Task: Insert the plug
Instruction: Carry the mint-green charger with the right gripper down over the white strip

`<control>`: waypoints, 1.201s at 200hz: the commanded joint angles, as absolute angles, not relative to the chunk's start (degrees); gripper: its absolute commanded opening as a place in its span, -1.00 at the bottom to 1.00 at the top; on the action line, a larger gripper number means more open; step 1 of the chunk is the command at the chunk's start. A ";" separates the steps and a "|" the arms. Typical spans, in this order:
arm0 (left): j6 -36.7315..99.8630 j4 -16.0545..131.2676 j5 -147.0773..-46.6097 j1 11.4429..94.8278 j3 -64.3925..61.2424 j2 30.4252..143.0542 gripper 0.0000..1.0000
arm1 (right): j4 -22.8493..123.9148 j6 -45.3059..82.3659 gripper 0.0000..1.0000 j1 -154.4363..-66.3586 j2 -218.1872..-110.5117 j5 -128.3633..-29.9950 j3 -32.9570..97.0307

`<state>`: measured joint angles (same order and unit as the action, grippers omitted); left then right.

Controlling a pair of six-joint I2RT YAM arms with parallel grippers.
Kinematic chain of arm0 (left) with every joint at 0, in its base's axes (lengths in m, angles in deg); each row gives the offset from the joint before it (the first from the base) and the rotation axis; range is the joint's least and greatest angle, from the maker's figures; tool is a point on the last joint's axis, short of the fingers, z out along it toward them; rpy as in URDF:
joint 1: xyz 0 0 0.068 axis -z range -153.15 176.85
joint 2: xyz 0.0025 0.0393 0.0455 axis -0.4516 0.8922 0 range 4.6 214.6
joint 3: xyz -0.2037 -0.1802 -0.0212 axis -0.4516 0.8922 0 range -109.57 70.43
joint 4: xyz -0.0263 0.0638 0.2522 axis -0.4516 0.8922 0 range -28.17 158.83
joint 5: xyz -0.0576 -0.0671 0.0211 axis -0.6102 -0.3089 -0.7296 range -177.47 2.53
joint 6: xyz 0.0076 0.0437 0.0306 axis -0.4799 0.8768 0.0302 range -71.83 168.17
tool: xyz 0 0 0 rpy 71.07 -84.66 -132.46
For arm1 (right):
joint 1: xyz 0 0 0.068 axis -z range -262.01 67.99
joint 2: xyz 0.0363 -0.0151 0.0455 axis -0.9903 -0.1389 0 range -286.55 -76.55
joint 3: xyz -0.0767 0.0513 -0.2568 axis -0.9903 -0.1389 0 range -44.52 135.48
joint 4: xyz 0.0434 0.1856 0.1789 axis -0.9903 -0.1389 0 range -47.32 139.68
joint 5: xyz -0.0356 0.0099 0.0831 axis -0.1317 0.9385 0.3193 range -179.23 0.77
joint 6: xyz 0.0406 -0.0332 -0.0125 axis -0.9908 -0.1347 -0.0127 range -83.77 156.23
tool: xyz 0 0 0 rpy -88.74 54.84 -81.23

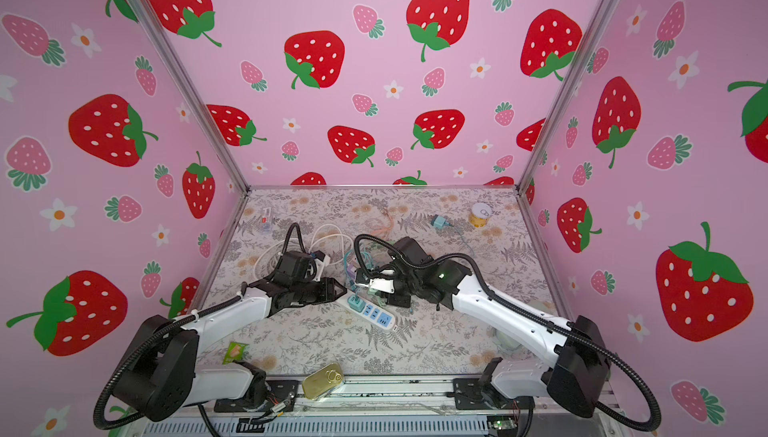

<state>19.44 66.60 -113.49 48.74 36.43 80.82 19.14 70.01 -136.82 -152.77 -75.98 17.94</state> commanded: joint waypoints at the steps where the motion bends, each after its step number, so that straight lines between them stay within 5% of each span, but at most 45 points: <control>1: 20.38 68.61 -114.96 48.38 34.74 80.97 -0.02 | 12.49 80.60 -1.00 -136.42 -155.83 -69.79 19.99; 240: 22.01 68.22 -117.97 48.23 31.32 90.10 -0.26 | 7.87 95.38 -1.00 -136.00 -172.22 -60.23 26.14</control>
